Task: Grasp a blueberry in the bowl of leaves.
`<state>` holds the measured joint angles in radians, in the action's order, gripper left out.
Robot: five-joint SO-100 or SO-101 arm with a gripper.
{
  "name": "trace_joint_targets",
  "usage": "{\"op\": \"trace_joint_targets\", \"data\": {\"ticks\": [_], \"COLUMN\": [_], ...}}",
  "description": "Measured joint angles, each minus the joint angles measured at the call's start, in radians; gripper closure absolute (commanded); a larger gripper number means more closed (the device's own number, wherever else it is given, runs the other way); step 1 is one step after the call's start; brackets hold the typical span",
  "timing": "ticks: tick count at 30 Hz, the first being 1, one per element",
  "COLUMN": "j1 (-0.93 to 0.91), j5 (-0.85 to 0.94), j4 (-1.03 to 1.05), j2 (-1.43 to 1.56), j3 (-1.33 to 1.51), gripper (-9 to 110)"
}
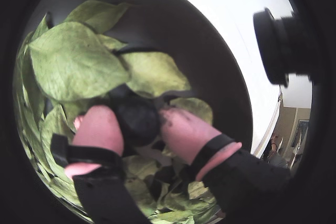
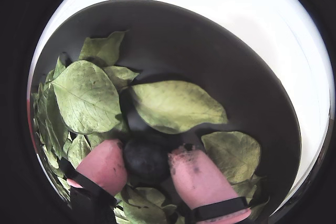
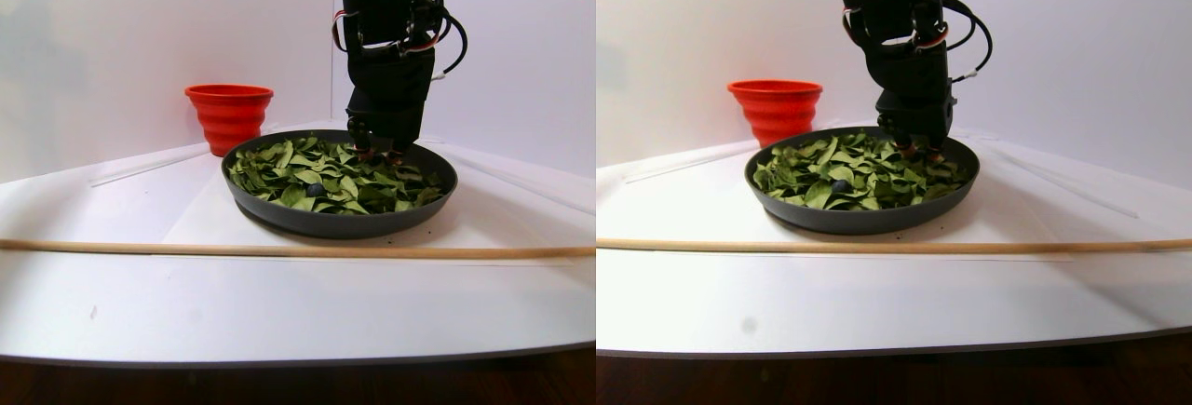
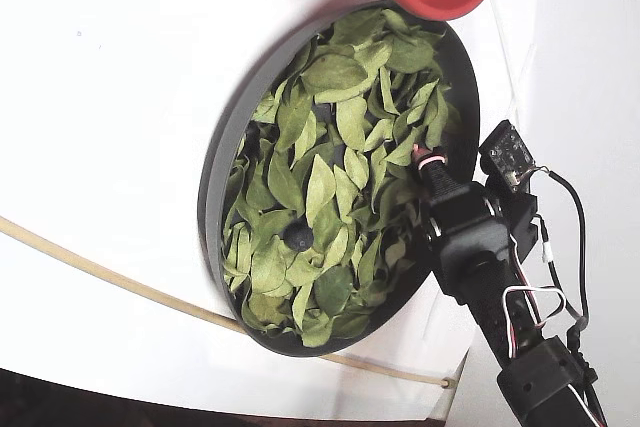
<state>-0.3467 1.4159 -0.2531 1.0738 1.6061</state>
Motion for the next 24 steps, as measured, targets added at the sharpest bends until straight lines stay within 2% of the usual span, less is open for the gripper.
{"op": "trace_joint_targets", "data": {"ticks": [24], "j1": [0.031], "j5": [0.023], "j4": [0.061], "j2": [0.066], "j3": [0.043], "gripper": [87]}}
